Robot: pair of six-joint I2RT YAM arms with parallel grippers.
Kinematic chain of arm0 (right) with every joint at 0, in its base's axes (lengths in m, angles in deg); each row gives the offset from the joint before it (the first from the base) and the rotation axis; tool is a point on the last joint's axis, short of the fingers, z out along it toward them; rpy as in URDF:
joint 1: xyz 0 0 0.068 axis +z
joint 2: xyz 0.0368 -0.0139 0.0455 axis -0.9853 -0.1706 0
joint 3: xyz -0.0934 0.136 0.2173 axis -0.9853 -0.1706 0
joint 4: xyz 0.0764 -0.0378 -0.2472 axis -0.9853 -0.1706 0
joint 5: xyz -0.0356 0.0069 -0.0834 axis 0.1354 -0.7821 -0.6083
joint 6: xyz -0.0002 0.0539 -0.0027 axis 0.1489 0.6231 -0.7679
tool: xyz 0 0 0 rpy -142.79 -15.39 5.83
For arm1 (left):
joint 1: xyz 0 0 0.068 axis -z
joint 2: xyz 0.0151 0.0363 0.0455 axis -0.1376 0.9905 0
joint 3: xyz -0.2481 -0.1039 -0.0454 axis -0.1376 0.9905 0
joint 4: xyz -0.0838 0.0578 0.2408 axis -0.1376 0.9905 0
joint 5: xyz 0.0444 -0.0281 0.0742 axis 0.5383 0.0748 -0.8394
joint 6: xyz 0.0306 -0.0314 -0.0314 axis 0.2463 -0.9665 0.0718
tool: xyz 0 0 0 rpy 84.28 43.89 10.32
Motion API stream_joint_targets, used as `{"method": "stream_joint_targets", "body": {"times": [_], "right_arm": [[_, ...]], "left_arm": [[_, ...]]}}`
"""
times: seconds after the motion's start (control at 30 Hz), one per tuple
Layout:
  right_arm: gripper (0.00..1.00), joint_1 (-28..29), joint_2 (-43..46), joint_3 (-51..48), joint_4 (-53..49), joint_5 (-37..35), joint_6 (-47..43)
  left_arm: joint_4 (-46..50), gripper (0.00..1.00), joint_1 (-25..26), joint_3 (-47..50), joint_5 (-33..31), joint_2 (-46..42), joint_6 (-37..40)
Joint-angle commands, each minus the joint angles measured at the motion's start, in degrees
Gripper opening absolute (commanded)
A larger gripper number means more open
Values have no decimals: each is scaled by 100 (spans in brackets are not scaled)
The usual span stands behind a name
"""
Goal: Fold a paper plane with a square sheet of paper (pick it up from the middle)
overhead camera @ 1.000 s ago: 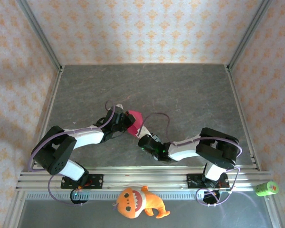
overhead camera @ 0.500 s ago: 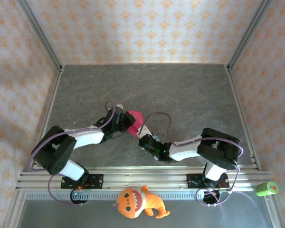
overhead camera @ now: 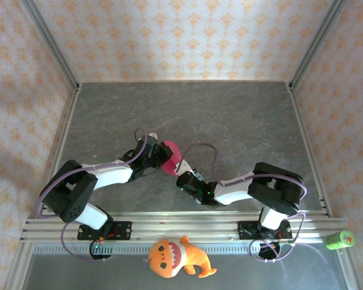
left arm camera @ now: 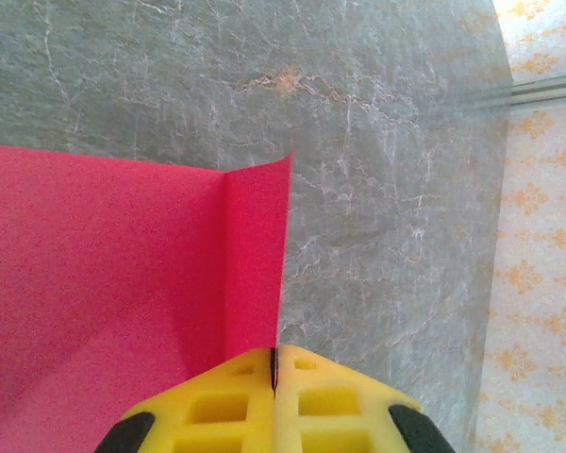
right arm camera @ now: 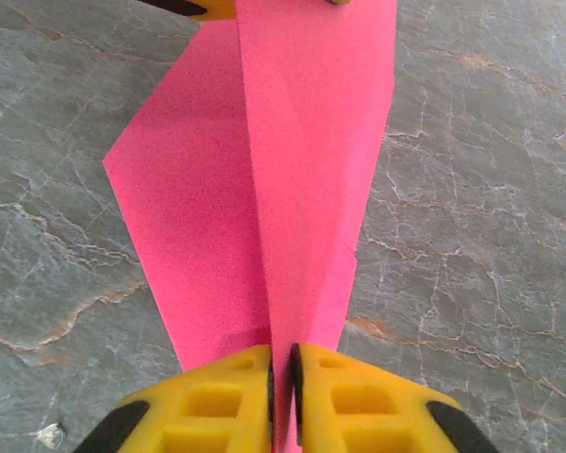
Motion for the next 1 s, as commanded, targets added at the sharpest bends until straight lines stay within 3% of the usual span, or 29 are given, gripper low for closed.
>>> {"method": "stream_joint_targets", "body": {"times": [0.0, 0.3, 0.43, 0.5, 0.63, 0.83, 0.97], "right_arm": [[12, 28, 35, 8, 79, -126, 41], [7, 23, 100, -26, 97, -30, 126], [3, -23, 104, -44, 104, 149, 232], [2, -98, 105, -45, 88, 388, 366], [3, -337, 58, 5, -32, 1288, 648], [4, -587, -211, 197, -285, 1990, 894], [6, -694, -324, 255, -280, 2346, 985]], "left_arm": [[80, 0, 37, -69, -78, -48, 5], [124, 1, 35, -47, -130, -92, -15], [147, 18, 35, -59, -130, -130, 11], [302, 36, 29, -85, -212, -223, 85], [850, 60, 0, -151, -632, -578, 257], [1433, 73, -78, 53, -1282, -1329, 312], [1452, 76, -111, 333, -1392, -1675, 247]]}}
